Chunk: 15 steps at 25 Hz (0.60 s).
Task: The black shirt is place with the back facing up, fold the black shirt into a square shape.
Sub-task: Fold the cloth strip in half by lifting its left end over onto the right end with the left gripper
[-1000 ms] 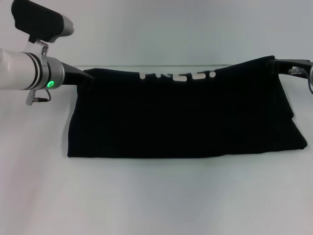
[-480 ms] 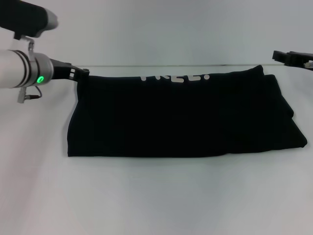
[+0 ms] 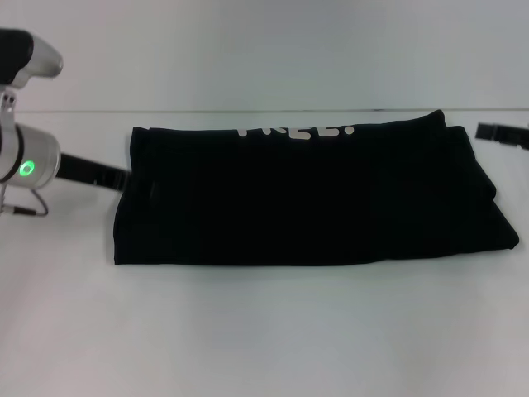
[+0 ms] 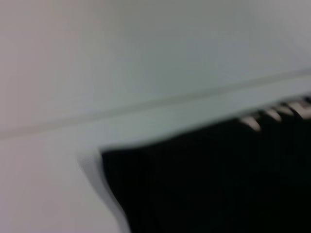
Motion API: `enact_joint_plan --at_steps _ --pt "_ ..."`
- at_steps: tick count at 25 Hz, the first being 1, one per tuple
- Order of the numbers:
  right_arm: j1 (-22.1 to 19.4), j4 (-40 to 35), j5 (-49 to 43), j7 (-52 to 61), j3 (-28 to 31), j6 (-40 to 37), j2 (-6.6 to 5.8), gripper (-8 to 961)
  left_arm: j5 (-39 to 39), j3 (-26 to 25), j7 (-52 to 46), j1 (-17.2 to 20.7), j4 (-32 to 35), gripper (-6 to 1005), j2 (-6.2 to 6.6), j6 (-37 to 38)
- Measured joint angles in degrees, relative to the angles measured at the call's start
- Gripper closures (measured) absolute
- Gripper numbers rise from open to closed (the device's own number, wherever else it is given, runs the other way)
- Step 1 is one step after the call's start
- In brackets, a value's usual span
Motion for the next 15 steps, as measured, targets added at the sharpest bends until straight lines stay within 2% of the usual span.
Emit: enact_joint_plan --at_steps 3,6,15 --pt "-2.5 -0.4 0.0 0.8 -0.3 -5.0 -1.13 249 -0.1 -0.4 -0.2 1.3 1.7 227 -0.15 5.3" --pt "-4.1 -0.5 0.0 0.9 -0.4 -6.5 -1.54 249 0.1 -0.9 -0.9 2.2 1.7 218 -0.36 6.7" --pt "-4.8 -0.5 0.0 0.9 -1.5 -5.1 -1.22 250 0.3 -3.9 -2.3 4.2 1.8 224 -0.44 6.6"
